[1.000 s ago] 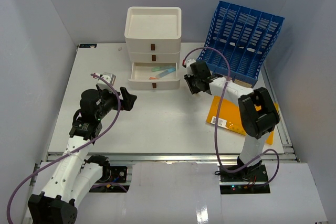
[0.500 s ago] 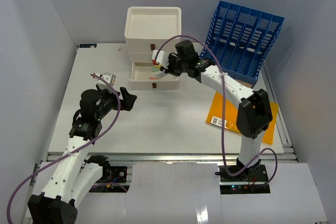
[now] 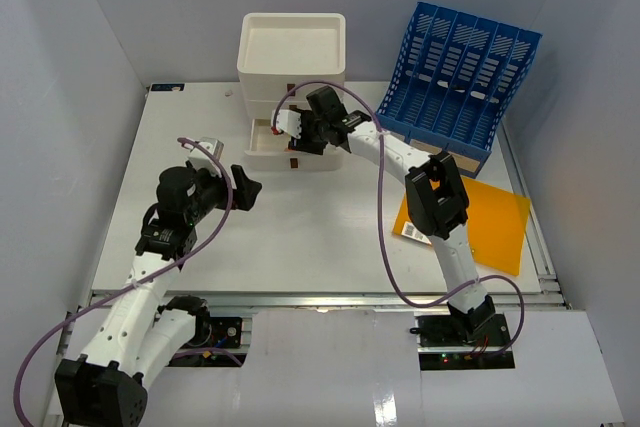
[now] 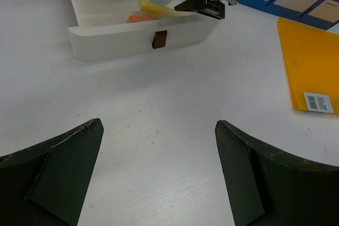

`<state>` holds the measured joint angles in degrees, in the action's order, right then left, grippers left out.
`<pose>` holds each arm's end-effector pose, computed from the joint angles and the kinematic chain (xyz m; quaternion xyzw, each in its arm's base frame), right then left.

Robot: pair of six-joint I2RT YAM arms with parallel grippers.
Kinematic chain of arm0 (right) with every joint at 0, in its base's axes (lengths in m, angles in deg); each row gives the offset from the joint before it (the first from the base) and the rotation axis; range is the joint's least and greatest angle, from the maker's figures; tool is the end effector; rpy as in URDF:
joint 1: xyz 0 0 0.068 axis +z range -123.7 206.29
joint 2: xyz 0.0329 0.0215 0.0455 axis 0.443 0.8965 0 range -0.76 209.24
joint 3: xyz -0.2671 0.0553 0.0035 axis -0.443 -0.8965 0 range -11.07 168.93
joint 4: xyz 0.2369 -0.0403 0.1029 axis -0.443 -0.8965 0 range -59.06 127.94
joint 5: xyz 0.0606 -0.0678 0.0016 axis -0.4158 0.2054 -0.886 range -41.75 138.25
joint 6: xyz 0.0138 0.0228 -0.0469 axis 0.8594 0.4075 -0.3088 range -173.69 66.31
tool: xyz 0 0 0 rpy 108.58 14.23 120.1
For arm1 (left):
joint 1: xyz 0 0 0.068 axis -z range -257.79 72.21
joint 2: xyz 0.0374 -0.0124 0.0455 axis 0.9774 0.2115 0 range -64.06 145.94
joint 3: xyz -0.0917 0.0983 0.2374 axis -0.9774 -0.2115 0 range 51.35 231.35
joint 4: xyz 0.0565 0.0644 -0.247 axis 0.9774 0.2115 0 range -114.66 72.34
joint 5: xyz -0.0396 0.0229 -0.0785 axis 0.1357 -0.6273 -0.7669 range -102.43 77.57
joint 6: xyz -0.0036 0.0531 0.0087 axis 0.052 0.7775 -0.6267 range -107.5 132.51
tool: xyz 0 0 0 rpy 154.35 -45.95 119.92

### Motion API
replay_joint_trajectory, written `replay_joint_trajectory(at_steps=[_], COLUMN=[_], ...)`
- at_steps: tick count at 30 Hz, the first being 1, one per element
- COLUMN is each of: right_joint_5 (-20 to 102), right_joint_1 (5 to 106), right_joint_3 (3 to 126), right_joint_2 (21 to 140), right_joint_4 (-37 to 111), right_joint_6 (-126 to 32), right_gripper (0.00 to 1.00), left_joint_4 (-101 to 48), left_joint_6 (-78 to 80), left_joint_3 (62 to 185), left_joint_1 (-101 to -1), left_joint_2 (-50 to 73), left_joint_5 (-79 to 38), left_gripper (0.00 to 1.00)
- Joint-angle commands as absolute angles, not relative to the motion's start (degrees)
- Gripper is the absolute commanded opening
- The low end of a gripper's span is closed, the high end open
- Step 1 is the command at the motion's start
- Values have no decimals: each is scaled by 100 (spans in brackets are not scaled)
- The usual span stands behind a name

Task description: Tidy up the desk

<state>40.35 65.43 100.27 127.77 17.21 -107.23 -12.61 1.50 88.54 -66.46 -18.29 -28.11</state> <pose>0.4022 0.3335 0.2378 -0.6693 0.5970 0.0064 0.4422 0.1829 -0.0463 0.2872 0.0799 0.8144 -0.2192 0.5313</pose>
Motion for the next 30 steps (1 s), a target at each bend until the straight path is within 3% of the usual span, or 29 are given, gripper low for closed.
replay_joint_trajectory(at_steps=[1,6,8,11,13,14,17,20,23,30], right_joint_5=[3767,2212,600,-656,-720,-712,-780,-996,-1446,-1959], right_joint_1=[6496,5973,5648,5211,5083,5023,4661,4193,3532,3038], right_joint_3=[10199,9658,8990,7579,6702,6401,5494,4561,4036,3996], right_joint_2=[12327,11312,10747,9676,9055,8793,7859,7155,6673,6768], right_joint_4=[1938,1580,1513,1558,1544,1527,1614,2165,2818,2870], right_joint_6=[-10218,-9122,-8679,-8532,-8584,-8611,-8699,-8517,-8091,-7813], right_gripper=[64,63,61,53,50,49,45,43,41,37], left_joint_4=[-1277,-1527,-1819,-2551,-3117,-3345,-3830,-4097,-4255,-4347], left_joint_6=[48,-556,-977,-2207,-3077,-3387,-4220,-4591,-4791,-5134], left_joint_3=[8866,8779,8627,8171,7842,7758,7698,7861,8166,9017], left_joint_1=[-6689,-6689,-6689,-6689,-6689,-6689,-6689,-6680,-6657,-6628], left_joint_2=[-1744,-1577,-1460,-1199,-944,-804,129,943,1496,2802], left_joint_5=[-2761,-2845,-3094,-3476,-3743,-3765,-3680,-3468,-3174,-2571], left_gripper=[98,98,97,92,80,80,50,34,27,27])
